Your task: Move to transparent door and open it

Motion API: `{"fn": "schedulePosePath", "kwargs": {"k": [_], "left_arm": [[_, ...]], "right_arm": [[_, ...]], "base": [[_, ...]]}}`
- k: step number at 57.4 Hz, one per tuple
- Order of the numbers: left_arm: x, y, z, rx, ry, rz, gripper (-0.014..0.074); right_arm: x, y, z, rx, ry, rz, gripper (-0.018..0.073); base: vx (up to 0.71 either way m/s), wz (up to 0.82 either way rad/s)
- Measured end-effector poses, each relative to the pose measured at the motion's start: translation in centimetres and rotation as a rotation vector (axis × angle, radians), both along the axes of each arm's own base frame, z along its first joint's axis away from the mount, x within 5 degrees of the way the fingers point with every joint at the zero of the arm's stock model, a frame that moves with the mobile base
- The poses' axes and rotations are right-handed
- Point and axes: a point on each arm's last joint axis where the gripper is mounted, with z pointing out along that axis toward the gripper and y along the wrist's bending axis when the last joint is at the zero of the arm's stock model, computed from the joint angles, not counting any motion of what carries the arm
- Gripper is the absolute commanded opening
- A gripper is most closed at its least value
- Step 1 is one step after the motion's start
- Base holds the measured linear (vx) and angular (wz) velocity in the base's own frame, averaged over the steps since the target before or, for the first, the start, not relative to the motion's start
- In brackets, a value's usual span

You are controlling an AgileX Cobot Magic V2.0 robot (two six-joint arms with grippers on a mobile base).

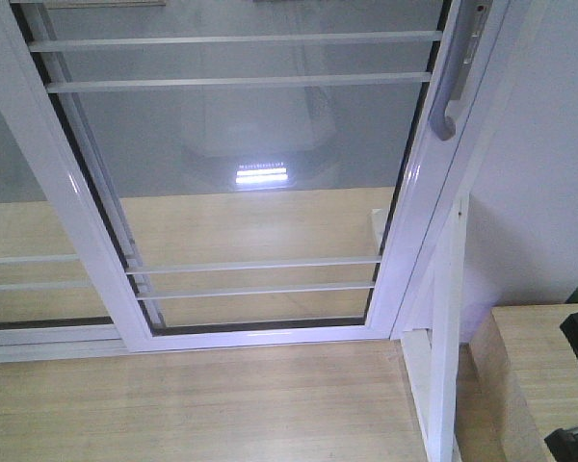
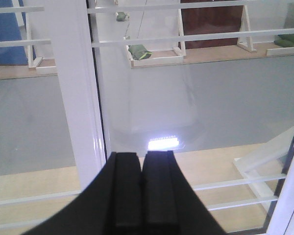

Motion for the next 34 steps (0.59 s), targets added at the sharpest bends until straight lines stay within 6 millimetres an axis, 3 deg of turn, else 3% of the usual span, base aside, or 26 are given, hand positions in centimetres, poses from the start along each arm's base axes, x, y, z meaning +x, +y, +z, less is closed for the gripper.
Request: {"fn": "schedulePosePath", "kwargs": {"k": [34], "left_arm": [[0.00, 0.00, 0.00, 0.000, 0.000, 0.000, 0.0004]], "right_arm": [[0.00, 0.00, 0.00, 0.000, 0.000, 0.000, -0.0005]], "base": [[0.04, -0.03]]}}
